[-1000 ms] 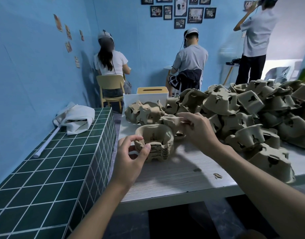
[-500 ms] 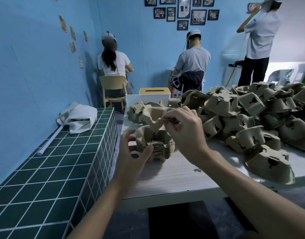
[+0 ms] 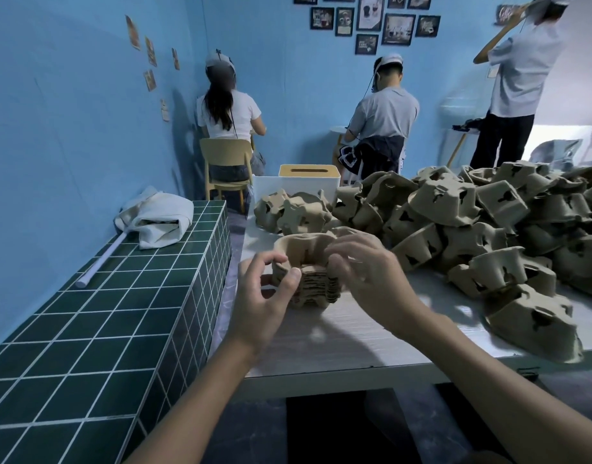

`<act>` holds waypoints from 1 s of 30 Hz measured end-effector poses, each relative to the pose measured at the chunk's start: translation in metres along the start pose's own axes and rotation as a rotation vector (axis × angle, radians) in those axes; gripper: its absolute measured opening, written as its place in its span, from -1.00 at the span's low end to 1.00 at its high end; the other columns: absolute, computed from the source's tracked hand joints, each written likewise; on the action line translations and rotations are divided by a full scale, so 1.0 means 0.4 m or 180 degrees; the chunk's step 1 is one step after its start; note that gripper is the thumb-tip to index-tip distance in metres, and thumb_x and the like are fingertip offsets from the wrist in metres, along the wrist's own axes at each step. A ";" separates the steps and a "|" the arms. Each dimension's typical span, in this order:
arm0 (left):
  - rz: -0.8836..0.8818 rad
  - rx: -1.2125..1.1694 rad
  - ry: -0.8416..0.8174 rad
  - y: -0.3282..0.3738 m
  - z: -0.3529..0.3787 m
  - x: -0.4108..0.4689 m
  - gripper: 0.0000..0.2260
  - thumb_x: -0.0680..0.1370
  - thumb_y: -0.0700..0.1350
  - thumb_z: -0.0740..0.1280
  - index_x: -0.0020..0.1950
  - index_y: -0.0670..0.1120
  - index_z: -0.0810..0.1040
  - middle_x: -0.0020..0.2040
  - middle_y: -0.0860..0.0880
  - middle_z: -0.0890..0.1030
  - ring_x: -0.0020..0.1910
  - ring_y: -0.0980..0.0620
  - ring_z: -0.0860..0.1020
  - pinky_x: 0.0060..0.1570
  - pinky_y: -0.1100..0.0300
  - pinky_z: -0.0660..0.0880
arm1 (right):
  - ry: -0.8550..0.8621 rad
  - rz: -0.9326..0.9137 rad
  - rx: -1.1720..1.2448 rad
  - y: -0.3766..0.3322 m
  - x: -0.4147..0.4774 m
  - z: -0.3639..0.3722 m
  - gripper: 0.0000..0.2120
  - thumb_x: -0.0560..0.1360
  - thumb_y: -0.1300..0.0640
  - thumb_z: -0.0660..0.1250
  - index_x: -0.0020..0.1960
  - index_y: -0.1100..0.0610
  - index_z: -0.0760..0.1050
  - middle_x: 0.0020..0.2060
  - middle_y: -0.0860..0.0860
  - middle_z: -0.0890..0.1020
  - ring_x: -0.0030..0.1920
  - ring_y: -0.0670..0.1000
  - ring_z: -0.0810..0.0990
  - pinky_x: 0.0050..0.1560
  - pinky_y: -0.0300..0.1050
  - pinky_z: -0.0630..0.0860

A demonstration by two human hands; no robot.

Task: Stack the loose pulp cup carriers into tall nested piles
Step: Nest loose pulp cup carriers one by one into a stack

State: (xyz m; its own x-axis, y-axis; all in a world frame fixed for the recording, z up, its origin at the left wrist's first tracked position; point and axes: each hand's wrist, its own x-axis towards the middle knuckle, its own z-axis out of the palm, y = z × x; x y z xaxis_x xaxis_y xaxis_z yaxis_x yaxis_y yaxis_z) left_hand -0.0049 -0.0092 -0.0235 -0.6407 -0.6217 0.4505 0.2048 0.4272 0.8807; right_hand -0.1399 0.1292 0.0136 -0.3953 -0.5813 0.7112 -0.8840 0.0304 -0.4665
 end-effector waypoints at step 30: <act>-0.0153 -0.0037 0.0796 0.000 -0.003 0.008 -0.66 0.36 0.27 0.30 0.06 0.16 0.45 0.15 -0.05 0.47 0.09 0.03 0.50 0.15 0.05 0.47 | 0.0179 0.0250 -0.1189 0.078 0.019 -0.002 -0.89 0.52 0.14 0.41 -0.17 0.05 0.67 -0.13 -0.13 0.67 -0.06 0.05 0.39 -0.04 0.04 0.32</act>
State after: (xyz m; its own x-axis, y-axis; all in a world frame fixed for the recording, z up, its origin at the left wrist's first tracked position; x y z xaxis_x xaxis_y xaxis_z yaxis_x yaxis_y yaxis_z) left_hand -0.0062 -0.0119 -0.0219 -0.4471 -0.7848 0.4291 0.1878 0.3867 0.9029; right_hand -0.1706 0.1263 0.0047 -0.4695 -0.5203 0.7134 -0.8763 0.3733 -0.3045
